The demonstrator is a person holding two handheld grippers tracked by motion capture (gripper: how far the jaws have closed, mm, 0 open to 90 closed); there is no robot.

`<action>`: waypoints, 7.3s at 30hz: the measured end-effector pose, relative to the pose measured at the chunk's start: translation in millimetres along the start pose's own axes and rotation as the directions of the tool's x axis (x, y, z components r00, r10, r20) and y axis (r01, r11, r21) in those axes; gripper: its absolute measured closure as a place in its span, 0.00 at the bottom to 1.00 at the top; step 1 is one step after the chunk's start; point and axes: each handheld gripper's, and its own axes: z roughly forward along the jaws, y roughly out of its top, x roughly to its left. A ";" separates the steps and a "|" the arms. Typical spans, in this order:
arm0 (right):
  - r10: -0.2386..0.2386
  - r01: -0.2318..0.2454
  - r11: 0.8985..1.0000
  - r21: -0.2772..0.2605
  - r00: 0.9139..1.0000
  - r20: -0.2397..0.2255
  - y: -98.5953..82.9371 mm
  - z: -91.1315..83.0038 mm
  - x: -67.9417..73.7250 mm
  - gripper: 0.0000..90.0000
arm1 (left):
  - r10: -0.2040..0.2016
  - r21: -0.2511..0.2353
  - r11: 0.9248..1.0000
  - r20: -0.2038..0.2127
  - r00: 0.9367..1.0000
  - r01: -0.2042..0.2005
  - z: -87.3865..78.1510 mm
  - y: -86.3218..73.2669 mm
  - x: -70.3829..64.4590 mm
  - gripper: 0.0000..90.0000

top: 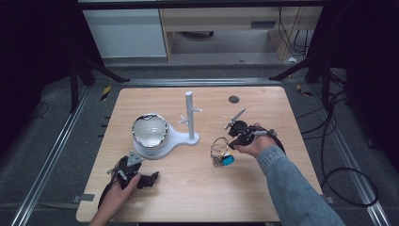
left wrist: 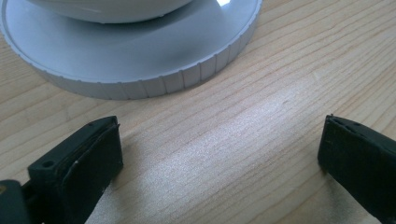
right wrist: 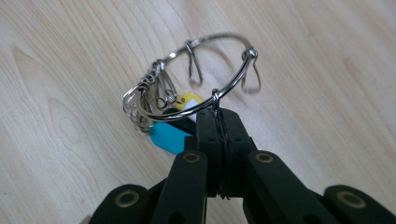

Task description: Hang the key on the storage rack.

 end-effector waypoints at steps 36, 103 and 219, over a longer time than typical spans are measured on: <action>-0.058 0.063 0.996 -0.061 0.995 0.078 51.1 -70.5 -10.3 0.99 | 0.000 -0.002 1.000 0.001 1.000 0.000 -0.1 -0.1 0.0 0.00; -0.200 0.212 0.974 -0.076 0.969 0.144 139.5 -113.6 18.4 0.99 | 0.001 -0.001 1.000 0.002 1.000 -0.001 -0.1 -0.1 0.1 0.00; -0.039 0.085 0.978 -0.188 0.972 0.232 129.2 -112.3 -22.1 0.10 | 0.005 0.002 1.000 0.003 1.000 -0.005 -0.4 -0.2 0.3 0.00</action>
